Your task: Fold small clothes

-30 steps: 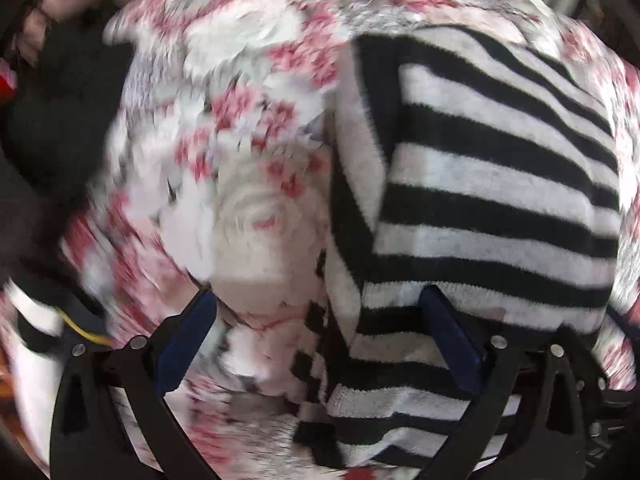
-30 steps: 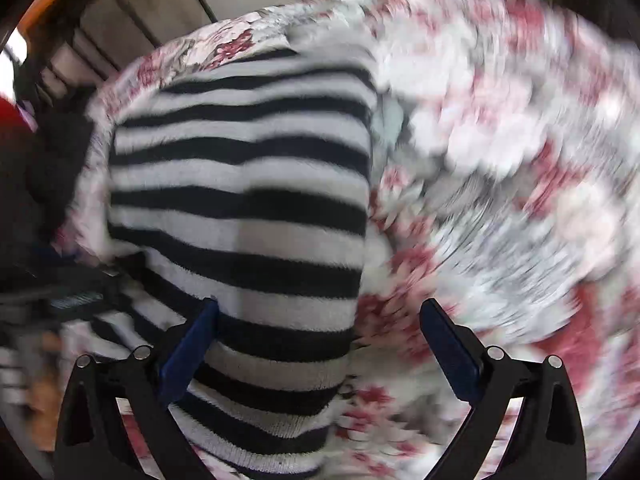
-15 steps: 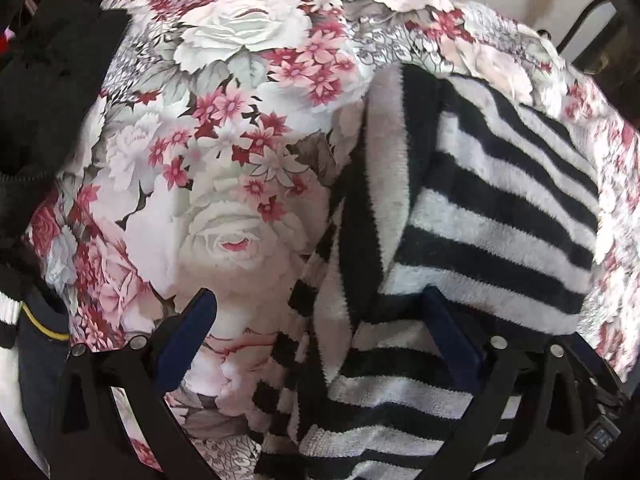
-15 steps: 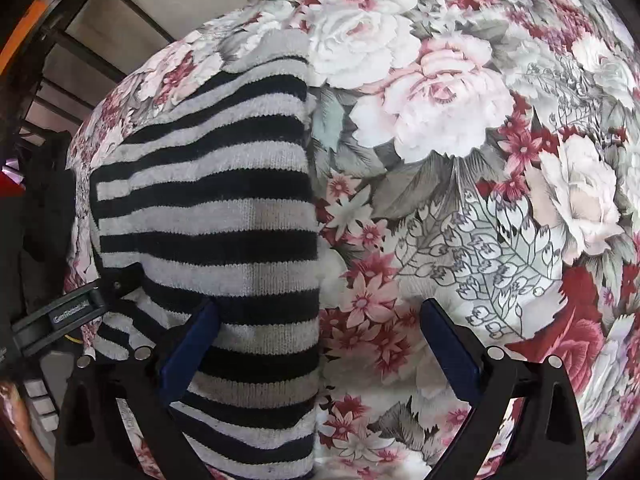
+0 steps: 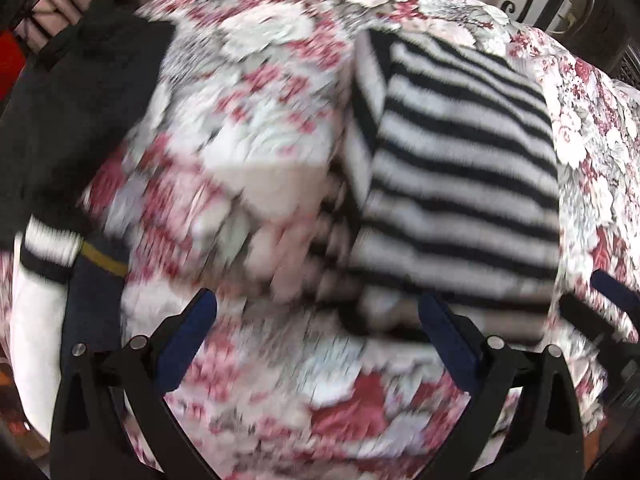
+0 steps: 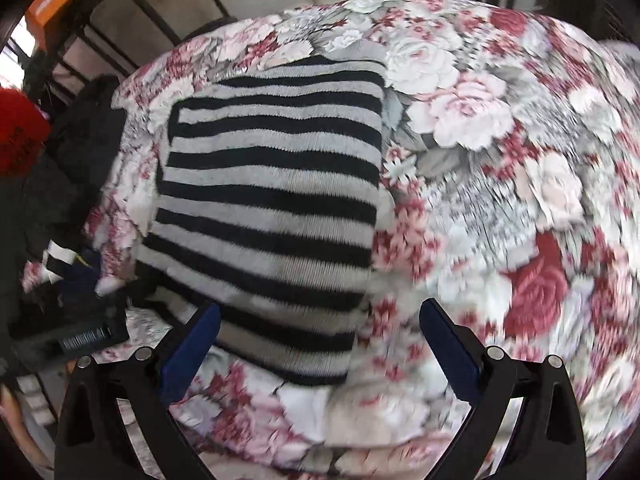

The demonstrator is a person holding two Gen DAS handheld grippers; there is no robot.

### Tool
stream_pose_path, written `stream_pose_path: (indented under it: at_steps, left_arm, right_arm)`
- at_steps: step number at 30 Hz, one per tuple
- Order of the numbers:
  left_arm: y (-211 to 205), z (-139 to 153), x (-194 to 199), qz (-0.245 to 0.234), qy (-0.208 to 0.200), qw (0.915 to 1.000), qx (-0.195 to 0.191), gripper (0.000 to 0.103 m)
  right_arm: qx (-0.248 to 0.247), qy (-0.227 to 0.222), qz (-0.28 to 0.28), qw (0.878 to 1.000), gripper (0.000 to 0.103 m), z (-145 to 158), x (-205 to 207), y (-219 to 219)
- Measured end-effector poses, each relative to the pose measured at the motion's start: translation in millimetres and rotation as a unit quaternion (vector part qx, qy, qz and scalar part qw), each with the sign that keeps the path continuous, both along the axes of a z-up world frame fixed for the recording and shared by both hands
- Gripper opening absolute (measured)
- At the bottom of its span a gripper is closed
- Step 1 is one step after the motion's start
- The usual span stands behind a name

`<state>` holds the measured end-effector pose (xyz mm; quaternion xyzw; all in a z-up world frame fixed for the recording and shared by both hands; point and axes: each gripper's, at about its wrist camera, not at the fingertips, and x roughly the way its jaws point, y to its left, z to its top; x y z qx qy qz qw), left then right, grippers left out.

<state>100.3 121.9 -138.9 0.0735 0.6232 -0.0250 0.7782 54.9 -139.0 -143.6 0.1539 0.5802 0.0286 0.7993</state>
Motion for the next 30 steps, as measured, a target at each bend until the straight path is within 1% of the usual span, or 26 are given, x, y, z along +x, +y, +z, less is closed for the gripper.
stream_pose_path:
  at_steps: [2, 3, 4, 7, 9, 11, 12, 13, 14, 15, 16, 17, 18, 20, 22, 24, 28, 30]
  left_arm:
    - [12, -1, -14, 0.016, 0.002, 0.9998, -0.012, 0.098]
    - [19, -1, -18, 0.027, 0.001, 0.9995, -0.019, 0.098]
    - [22, 0, -23, 0.03, -0.002, 0.9993, -0.023, 0.098]
    - [30, 7, -26, 0.039, -0.024, 0.9984, -0.034, 0.098]
    - [31, 9, -23, 0.046, -0.027, 0.9976, -0.045, 0.098]
    - [28, 6, -7, 0.044, -0.022, 0.9967, -0.064, 0.098]
    - [26, 0, -1, 0.044, -0.016, 0.9971, -0.06, 0.098]
    - [2, -15, 16, 0.042, -0.006, 0.9977, -0.052, 0.098]
    - [-4, -26, 24, 0.039, 0.01, 0.9984, -0.039, 0.098]
    - [-12, -43, 30, 0.03, 0.042, 0.9985, -0.021, 0.099]
    - [-16, -58, 34, 0.024, 0.067, 0.9973, -0.015, 0.099]
    - [-18, -67, 36, 0.024, 0.082, 0.9961, -0.022, 0.099]
    - [-17, -69, 38, 0.032, 0.087, 0.9952, -0.031, 0.099]
    - [-16, -66, 41, 0.028, 0.091, 0.9949, -0.036, 0.099]
    - [-18, -64, 44, 0.019, 0.084, 0.9958, -0.029, 0.099]
    - [-25, -60, 42, 0.005, 0.071, 0.9974, -0.01, 0.099]
    - [-44, -54, 44, -0.024, 0.043, 0.9982, 0.033, 0.099]
    - [-48, -52, 43, -0.03, 0.036, 0.998, 0.042, 0.099]
  right_arm:
    - [0.017, -0.004, -0.009, 1.0, 0.1, 6, -15, -13]
    - [0.02, -0.006, -0.009, 1.0, 0.1, 2, -13, 2]
    - [0.021, -0.008, -0.01, 1.0, 0.1, 4, -19, 0]
    - [0.017, -0.004, -0.009, 1.0, 0.1, 3, -25, -4]
    - [0.007, 0.0, -0.009, 1.0, 0.1, -5, -18, -3]
    - [-0.001, 0.008, -0.01, 1.0, 0.1, -17, -8, 0]
    - [-0.006, 0.015, -0.008, 1.0, 0.1, -24, -5, 2]
    - [-0.019, 0.029, -0.004, 0.999, 0.1, -35, -3, 5]
    - [-0.037, 0.055, 0.006, 0.998, 0.1, -53, 1, 10]
    - [-0.045, 0.065, 0.012, 0.997, 0.1, -65, 2, 13]
    - [-0.054, 0.061, 0.014, 0.997, 0.1, -71, 3, 15]
    - [-0.066, 0.051, 0.017, 0.996, 0.1, -72, 3, 18]
    - [-0.077, 0.05, 0.021, 0.996, 0.1, -72, 4, 21]
    - [-0.088, 0.046, 0.029, 0.995, 0.1, -70, 6, 26]
    - [-0.079, 0.046, 0.026, 0.996, 0.1, -72, 8, 25]
    - [-0.069, 0.041, 0.021, 0.997, 0.1, -74, 7, 22]
    - [-0.071, 0.035, 0.019, 0.997, 0.1, -73, 5, 22]
    - [-0.07, 0.034, 0.019, 0.997, 0.1, -72, 3, 21]
